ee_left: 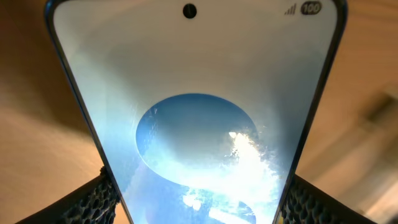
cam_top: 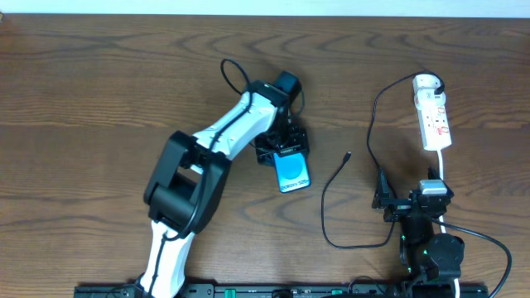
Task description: Plug charger to phone and switch on socket
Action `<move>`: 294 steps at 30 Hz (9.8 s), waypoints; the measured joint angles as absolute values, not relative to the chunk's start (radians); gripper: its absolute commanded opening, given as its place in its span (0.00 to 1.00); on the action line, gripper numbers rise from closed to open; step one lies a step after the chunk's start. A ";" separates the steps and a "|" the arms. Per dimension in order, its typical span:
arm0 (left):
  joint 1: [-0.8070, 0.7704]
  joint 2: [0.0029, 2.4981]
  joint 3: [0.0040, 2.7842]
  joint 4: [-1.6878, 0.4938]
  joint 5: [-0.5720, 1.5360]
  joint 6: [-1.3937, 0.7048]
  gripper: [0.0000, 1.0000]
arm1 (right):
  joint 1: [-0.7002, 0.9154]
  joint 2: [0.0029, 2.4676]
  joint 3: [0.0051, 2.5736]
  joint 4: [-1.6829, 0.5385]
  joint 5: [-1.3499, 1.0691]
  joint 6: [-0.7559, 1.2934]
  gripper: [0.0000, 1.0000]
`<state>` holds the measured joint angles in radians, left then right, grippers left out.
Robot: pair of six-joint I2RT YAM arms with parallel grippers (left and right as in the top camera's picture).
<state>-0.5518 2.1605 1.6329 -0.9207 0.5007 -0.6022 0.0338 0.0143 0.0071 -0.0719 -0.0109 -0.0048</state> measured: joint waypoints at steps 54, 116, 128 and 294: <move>-0.175 1.951 1.633 -1.010 1.517 -0.722 0.75 | 0.034 0.014 0.007 -0.072 -0.011 -0.004 0.99; -0.110 1.927 1.633 -1.010 1.520 -0.895 0.74 | 0.034 0.768 0.829 -0.917 -0.392 0.405 0.97; -0.110 1.927 1.633 -1.010 1.520 -0.895 0.74 | 0.034 0.977 1.019 -1.122 -0.171 0.329 0.99; -0.119 1.926 1.633 -0.867 1.506 -1.131 0.07 | 0.730 1.694 1.834 -0.978 0.195 1.882 0.02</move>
